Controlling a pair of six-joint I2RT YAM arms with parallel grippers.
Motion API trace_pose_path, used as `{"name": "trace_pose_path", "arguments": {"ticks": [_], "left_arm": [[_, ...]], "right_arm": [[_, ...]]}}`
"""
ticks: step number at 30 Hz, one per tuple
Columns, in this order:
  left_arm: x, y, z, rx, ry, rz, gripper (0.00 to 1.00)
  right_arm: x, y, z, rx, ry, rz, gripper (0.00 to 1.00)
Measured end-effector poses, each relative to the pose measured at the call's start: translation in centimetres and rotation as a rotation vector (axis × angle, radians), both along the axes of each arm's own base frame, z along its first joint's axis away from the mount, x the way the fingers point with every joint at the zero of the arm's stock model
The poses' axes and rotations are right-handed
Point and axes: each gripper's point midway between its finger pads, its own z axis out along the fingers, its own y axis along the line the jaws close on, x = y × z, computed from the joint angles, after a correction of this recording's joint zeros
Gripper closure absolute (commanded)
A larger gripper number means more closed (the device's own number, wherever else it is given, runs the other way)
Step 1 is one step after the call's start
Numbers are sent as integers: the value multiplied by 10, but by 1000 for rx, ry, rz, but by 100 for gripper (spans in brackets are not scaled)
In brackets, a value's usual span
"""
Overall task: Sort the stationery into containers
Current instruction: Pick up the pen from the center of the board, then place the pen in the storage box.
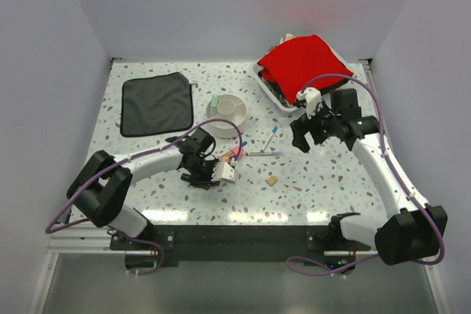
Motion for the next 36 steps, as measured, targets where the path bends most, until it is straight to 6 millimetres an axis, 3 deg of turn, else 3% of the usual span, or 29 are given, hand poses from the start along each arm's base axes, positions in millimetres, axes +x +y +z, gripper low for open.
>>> {"name": "trace_pose_path", "arguments": {"ticks": [3,4,8,11,12,14,17,20,22,24,27,32,36], "left_arm": [[-3,2,0,-2,-5,-7,76],[-3,3,0,-2,-6,-9,83],[-10,7,2,13,20,-10,90],[-16,5,25,15,81,-11,93],[-11,-2,39,-3,80,-9,94],[13,-25,86,-92,28,4,96],[66,-56,177,-302,-98,69,100],[109,-56,250,-490,-186,175,100],[134,-50,276,-598,-219,254,100],[158,-43,284,-694,-247,337,100],[188,-34,276,-816,-247,457,100],[223,-48,277,-969,-211,521,100],[237,-54,281,-1058,-214,537,100]], "right_arm": [[0,0,0,0,1,0,4],[0,0,0,0,2,0,4],[0,0,-3,-2,9,0,5],[0,0,-3,-3,9,1,5],[0,0,-3,-3,9,1,5],[0,0,-3,-5,10,3,5],[-1,0,-5,-9,19,5,5],[1,0,-10,-13,43,5,5],[4,0,-13,-15,58,5,5],[10,1,-14,-17,72,4,5],[24,4,-9,-17,70,1,5],[43,4,3,-26,47,-20,5],[50,2,7,-36,35,-35,5]]}}
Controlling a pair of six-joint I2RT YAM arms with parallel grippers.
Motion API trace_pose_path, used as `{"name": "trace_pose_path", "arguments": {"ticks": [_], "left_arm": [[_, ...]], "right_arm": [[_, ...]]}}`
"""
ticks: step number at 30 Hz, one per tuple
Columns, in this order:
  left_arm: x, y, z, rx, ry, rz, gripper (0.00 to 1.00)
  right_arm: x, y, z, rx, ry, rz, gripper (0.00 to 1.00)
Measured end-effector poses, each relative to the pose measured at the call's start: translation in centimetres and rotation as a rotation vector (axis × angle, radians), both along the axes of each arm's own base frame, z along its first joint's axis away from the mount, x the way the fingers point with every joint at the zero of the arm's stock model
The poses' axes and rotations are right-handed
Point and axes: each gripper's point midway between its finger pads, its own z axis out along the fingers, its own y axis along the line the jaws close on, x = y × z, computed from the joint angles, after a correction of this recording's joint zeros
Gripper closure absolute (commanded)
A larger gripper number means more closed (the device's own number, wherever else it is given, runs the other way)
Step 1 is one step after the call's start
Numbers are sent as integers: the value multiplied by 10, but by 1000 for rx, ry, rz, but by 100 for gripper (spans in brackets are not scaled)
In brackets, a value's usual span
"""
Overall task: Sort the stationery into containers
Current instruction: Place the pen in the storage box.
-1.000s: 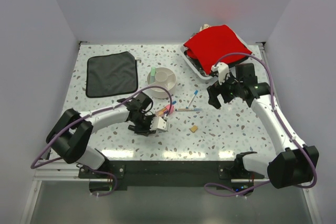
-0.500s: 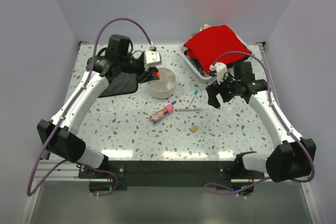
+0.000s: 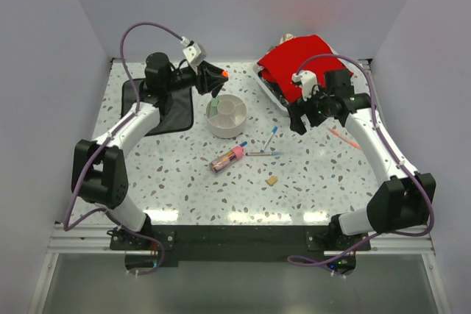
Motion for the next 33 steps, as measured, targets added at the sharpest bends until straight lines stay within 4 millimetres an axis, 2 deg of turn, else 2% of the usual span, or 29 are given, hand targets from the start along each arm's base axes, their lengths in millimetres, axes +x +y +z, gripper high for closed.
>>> {"name": "trace_pose_path", "arguments": {"ticks": [6,17,26,33], "left_arm": [[17,4,-5,-52,8,29,100],[39,41,-60,-157,231,177,100],[37,42,-70,-180,262,189,100],[44,41,-96,-172,304,200,100]], "right_arm": [[1,-3,0,-14,-1,-14,5],[1,-6,-2,-27,2,-28,5],[1,-6,-2,-26,4,-29,5],[1,-6,-2,-26,6,-30,5]]}}
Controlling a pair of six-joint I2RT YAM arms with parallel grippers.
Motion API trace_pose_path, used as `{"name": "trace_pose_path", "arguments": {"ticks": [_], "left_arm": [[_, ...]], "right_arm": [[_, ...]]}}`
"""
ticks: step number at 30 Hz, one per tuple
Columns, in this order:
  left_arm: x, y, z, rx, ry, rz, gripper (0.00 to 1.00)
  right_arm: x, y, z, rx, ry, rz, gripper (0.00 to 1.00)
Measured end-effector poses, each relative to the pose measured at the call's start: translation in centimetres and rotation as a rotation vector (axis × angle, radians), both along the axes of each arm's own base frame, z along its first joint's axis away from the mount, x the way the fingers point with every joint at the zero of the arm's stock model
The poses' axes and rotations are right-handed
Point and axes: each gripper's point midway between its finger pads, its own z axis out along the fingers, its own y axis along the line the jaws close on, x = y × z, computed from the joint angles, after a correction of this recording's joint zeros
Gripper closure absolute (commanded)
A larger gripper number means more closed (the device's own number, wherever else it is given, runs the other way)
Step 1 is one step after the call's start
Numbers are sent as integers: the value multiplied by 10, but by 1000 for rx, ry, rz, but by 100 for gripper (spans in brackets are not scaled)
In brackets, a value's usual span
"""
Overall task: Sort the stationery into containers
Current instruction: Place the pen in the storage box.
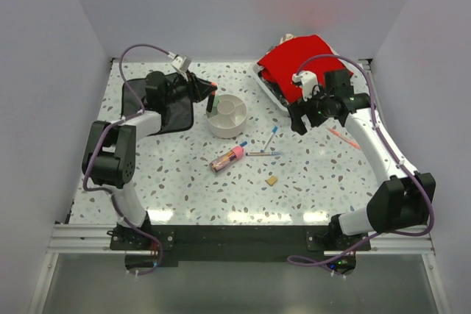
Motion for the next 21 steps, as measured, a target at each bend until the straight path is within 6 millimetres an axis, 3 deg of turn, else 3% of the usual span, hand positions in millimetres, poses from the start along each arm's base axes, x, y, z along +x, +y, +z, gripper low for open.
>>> {"name": "trace_pose_path", "arguments": {"ticks": [3,7,11,16,21], "left_arm": [[3,-1,-15,5,31,-3,100],[5,-1,-29,10,60,-3,58],[6,-1,-30,18,63,-4,45],[6,-2,-18,24,66,-9,39],[-1,-1,22,62,15,-22,30]], "right_arm": [[0,0,0,0,0,0,5],[0,0,0,0,0,0,4],[0,0,-1,-1,4,0,4],[1,0,-6,-3,18,1,4],[3,2,-5,8,17,-9,5]]}}
